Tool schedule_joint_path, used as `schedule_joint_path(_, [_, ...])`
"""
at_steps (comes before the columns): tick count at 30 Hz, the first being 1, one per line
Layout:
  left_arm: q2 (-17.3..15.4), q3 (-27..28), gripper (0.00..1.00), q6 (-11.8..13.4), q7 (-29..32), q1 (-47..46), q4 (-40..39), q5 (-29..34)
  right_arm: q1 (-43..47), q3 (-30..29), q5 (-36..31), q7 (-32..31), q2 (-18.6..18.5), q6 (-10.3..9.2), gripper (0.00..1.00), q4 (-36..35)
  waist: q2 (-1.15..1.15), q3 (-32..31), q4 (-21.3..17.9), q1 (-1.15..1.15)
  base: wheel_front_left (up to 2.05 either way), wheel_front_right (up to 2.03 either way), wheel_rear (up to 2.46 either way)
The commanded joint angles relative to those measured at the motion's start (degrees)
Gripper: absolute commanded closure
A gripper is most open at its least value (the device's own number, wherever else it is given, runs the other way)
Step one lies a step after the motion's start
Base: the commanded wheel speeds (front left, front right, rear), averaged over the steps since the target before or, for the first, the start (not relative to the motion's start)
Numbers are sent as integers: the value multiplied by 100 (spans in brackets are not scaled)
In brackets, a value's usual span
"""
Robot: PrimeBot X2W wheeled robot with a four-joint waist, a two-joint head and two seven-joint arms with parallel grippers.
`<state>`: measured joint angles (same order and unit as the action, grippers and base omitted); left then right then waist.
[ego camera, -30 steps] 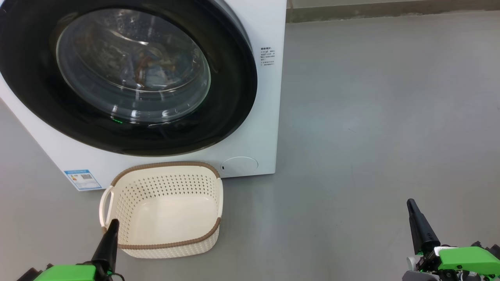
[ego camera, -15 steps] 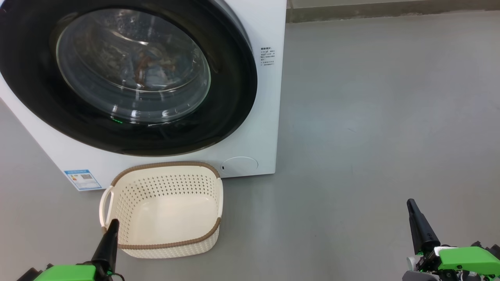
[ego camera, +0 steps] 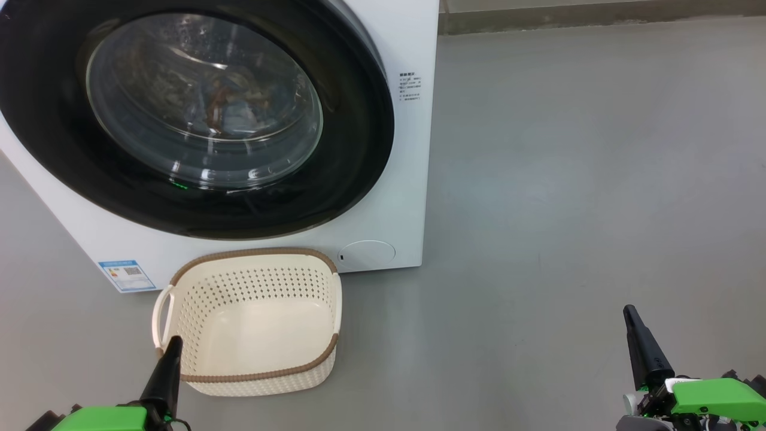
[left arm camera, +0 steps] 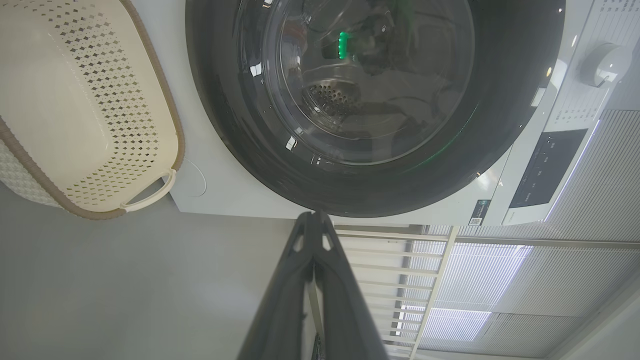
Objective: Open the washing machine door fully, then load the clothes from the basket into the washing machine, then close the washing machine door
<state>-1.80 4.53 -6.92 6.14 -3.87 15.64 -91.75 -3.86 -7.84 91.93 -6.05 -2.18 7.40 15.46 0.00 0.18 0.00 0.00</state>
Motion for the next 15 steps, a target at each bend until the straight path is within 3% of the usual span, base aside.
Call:
schedule_joint_path(1, [-108,197,100,-57,34,-232,-158,-43,-232,132,24,-44,-70,9,100,-144,0,0,0,0,0,0,0])
schedule_joint_path(15, [-108,197,100,-57,34,-232,-159,-43,-232,132,24,-44,-70,9,100,-144,0,0,0,0,0,0,0])
